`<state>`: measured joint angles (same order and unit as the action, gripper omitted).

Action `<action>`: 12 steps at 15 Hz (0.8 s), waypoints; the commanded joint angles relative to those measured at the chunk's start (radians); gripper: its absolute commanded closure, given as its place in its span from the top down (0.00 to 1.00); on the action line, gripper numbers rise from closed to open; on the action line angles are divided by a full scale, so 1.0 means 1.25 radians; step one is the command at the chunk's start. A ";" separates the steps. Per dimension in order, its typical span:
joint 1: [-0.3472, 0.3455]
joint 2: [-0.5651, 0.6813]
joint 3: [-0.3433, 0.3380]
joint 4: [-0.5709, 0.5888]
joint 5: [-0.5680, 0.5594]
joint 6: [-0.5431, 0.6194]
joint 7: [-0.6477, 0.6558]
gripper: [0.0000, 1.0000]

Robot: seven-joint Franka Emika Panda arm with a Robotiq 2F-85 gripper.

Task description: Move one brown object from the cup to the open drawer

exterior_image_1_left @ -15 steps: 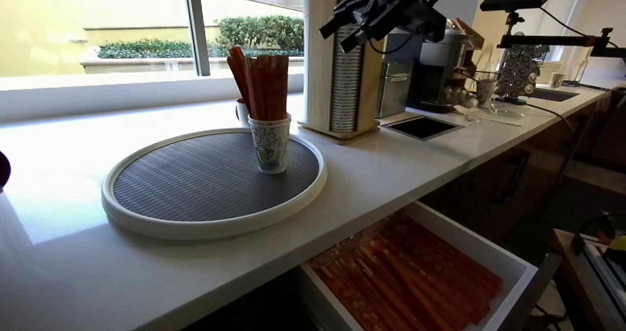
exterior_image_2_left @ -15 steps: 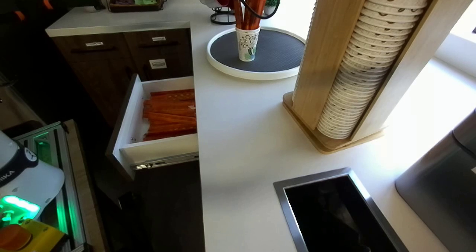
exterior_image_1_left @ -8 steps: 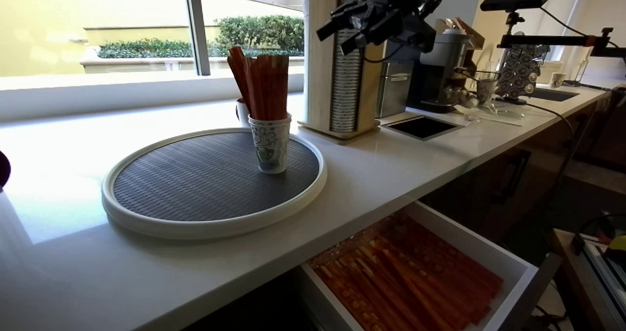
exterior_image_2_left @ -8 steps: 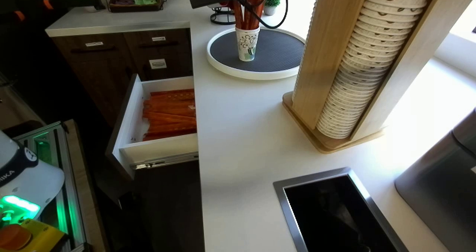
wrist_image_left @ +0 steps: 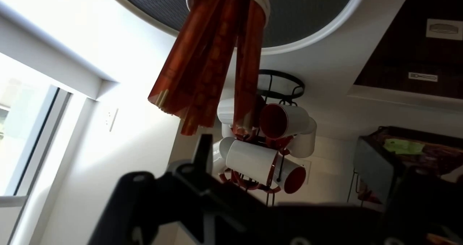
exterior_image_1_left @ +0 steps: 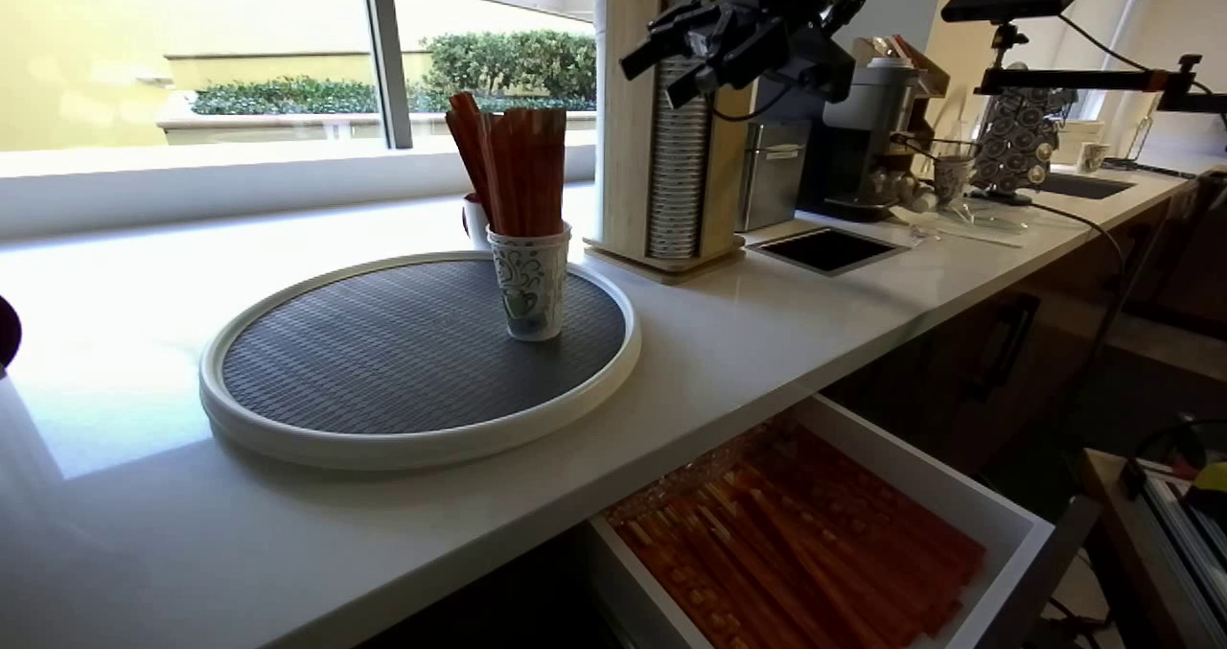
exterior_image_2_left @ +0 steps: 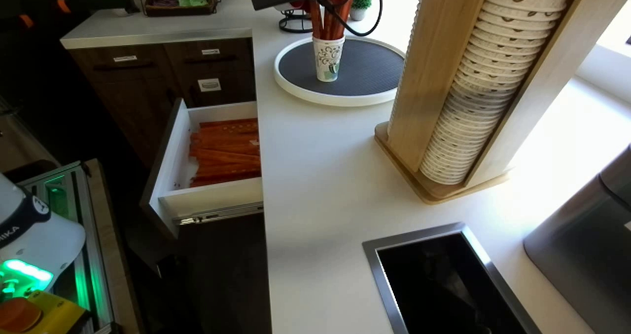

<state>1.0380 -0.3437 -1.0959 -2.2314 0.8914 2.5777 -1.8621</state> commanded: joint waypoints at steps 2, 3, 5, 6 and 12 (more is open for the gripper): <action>0.090 -0.006 -0.111 0.016 0.052 -0.053 -0.095 1.00; 0.067 0.029 -0.106 0.028 0.103 -0.099 -0.137 1.00; 0.086 0.047 -0.137 0.036 0.151 -0.144 -0.187 1.00; 0.092 0.063 -0.155 0.046 0.180 -0.181 -0.212 1.00; 0.247 0.089 -0.312 0.068 0.216 -0.217 -0.248 1.00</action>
<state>1.2379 -0.2734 -1.3787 -2.1658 1.1165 2.3150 -2.1410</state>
